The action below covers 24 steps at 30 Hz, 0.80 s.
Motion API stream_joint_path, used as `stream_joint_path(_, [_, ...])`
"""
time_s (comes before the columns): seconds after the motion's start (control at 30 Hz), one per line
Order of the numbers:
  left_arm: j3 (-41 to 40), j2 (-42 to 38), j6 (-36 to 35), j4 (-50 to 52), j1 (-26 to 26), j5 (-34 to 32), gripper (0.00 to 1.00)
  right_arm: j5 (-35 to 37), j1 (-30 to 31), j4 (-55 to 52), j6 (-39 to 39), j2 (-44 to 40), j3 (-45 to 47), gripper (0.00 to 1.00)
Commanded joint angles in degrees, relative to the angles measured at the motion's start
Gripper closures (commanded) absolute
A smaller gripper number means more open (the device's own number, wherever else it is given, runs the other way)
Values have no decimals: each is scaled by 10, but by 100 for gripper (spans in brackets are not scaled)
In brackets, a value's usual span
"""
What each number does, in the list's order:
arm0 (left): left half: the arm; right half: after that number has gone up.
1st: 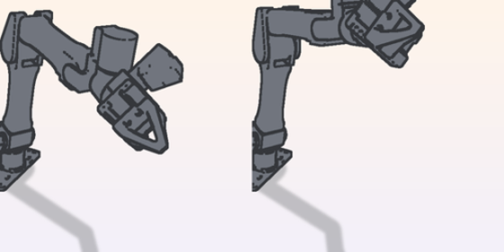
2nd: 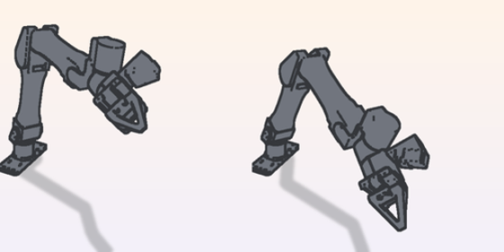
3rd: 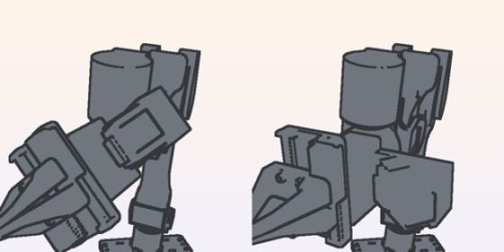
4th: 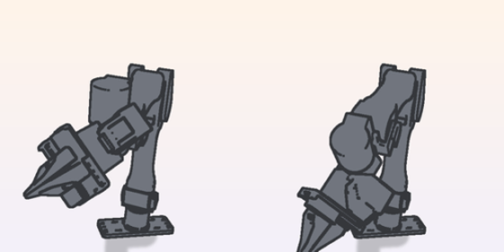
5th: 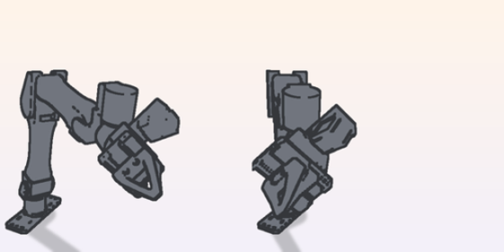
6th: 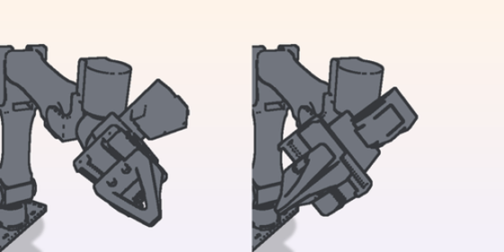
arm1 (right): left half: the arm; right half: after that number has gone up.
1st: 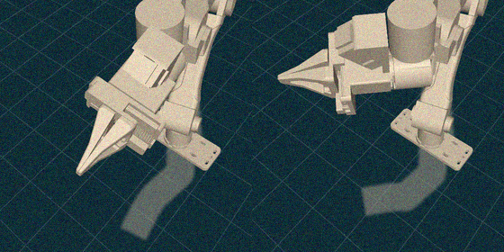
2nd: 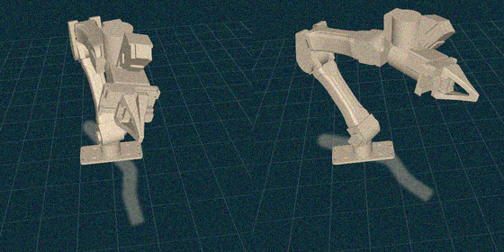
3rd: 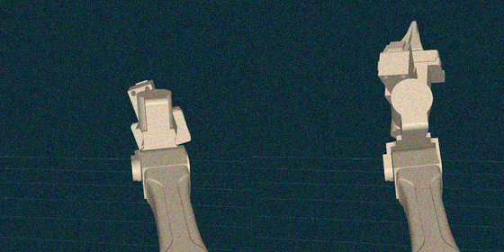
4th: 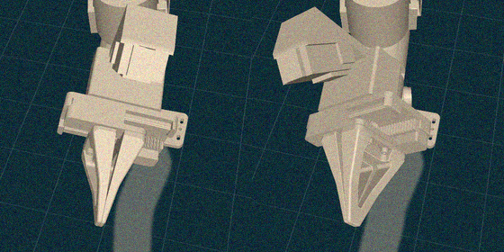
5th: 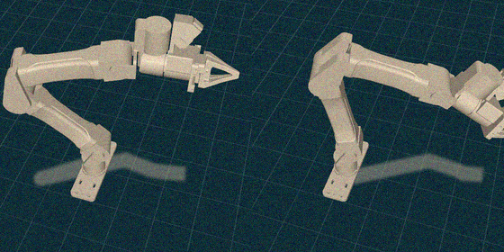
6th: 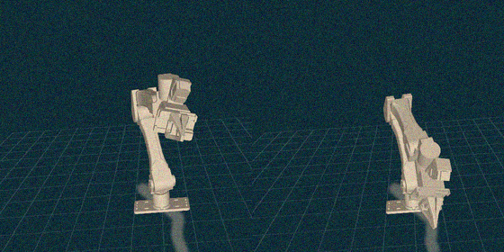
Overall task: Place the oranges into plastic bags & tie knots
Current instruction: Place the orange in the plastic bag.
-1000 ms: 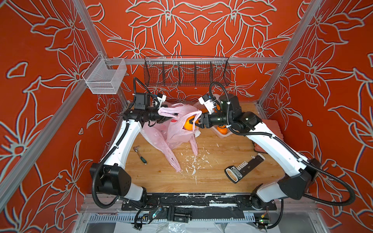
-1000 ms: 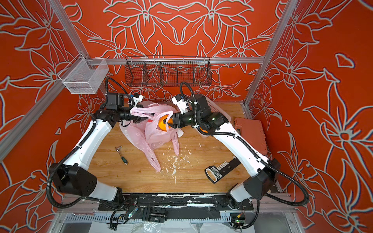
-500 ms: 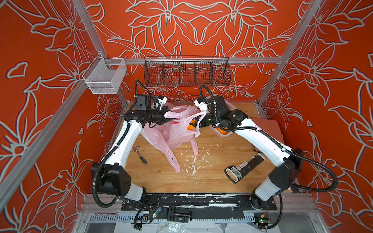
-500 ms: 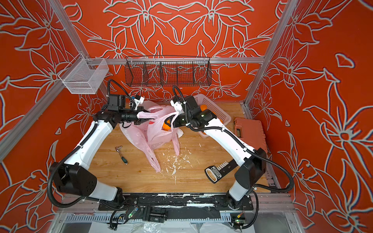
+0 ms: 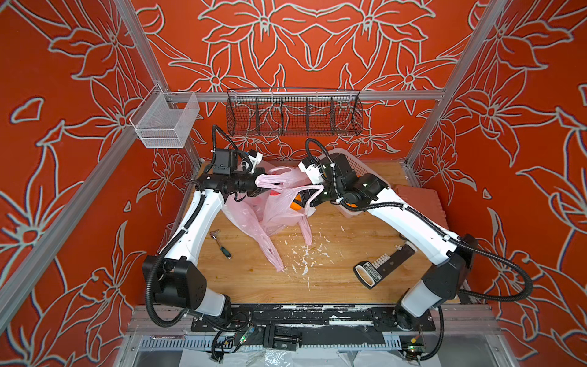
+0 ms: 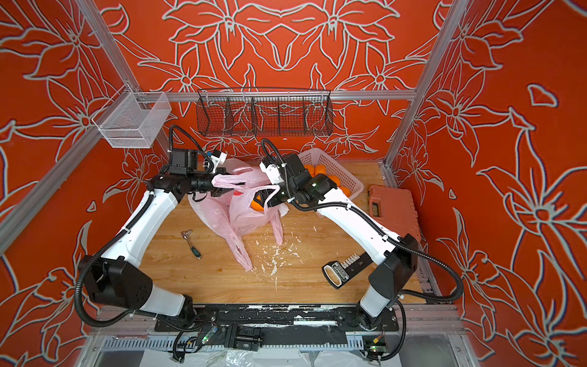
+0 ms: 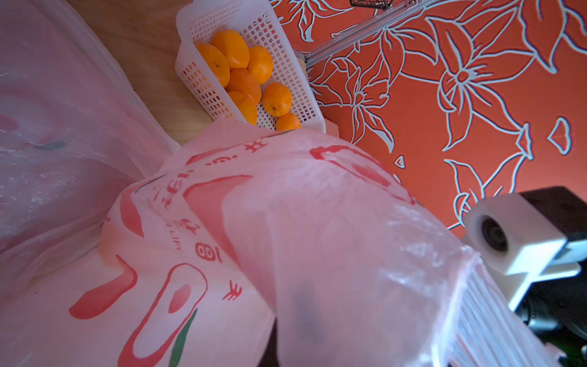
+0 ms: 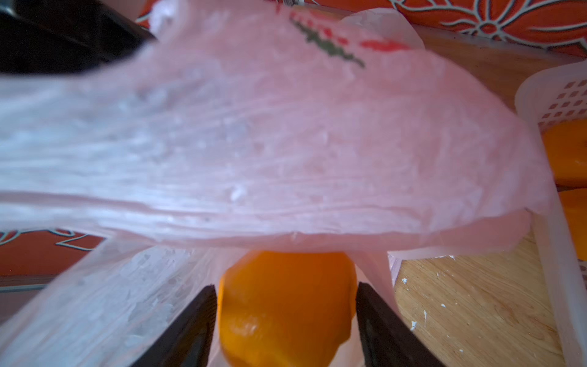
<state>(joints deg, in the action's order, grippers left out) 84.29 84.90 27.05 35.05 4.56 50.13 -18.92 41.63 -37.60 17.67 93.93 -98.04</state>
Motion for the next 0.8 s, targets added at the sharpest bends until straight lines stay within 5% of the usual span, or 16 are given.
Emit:
stream_joint_path(0.0, [-9, -11, -4, -6, 2, -1, 100, -14, 4, 1, -6, 3, -18, 21])
stream_joint_path(0.3, [-13, -12, 0, -9, -2, -12, 100, 25, 3, 14, -5, -34, 0, 28])
stream_joint_path(0.57, [-19, -13, 10, -23, -12, -16, 100, 232, -8, 34, 0, -170, 132, 28])
stream_joint_path(0.77, [-18, -3, 12, -24, -11, -13, 100, 296, -70, 16, 53, -190, 194, 25])
